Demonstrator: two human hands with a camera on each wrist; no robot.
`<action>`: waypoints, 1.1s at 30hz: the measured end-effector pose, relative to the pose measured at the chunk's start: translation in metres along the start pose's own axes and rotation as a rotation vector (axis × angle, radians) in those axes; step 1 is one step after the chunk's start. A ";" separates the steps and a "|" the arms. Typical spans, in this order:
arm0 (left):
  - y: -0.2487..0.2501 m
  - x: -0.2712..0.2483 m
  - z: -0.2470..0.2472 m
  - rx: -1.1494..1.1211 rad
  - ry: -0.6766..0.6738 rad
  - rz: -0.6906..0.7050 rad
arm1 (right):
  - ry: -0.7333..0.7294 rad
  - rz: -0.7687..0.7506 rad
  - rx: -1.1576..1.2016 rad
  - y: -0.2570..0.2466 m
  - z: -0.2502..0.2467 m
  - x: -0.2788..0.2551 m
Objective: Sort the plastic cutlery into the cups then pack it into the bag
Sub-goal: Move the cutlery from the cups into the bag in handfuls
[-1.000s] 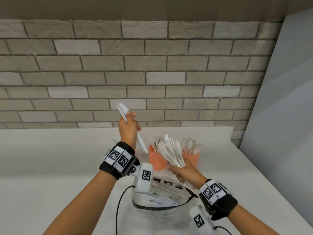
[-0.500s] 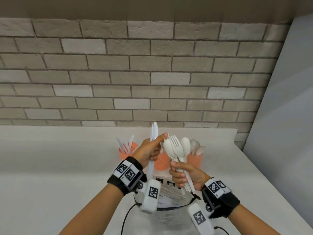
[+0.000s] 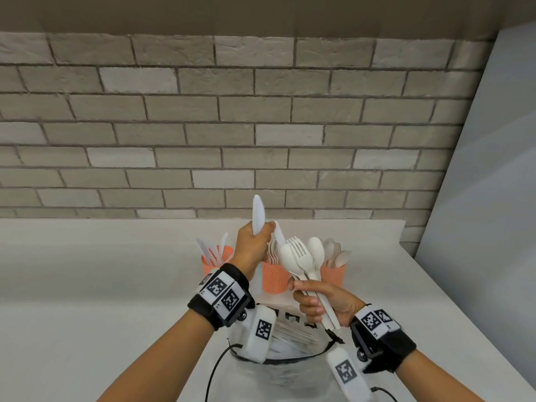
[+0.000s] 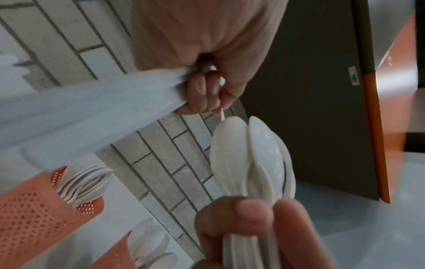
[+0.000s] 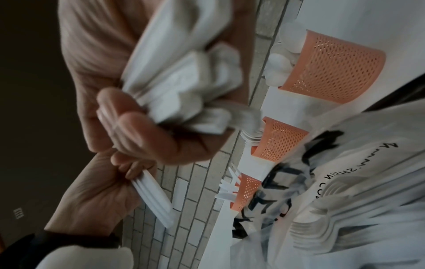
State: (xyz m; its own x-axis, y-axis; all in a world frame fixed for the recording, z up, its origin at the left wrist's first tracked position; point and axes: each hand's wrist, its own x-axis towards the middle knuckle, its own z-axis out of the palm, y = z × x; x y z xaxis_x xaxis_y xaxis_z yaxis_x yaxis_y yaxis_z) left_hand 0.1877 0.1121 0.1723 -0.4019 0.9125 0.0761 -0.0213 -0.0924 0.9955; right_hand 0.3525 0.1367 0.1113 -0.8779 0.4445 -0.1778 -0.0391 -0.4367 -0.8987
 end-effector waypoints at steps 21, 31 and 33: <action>-0.017 0.017 -0.005 -0.102 -0.130 -0.140 | -0.071 0.050 -0.027 -0.002 -0.008 0.015; -0.030 0.062 -0.050 -0.358 0.214 -0.136 | 0.177 0.118 -0.025 0.002 -0.024 0.015; -0.034 0.073 -0.063 -0.281 0.327 -0.079 | 0.295 0.088 0.004 -0.001 -0.027 0.015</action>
State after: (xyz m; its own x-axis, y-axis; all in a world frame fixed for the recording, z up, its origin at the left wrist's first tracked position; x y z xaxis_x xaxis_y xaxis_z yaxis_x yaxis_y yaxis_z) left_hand 0.1014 0.1563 0.1403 -0.6571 0.7509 -0.0662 -0.2932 -0.1737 0.9401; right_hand 0.3518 0.1646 0.0986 -0.7019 0.6121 -0.3643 0.0289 -0.4866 -0.8731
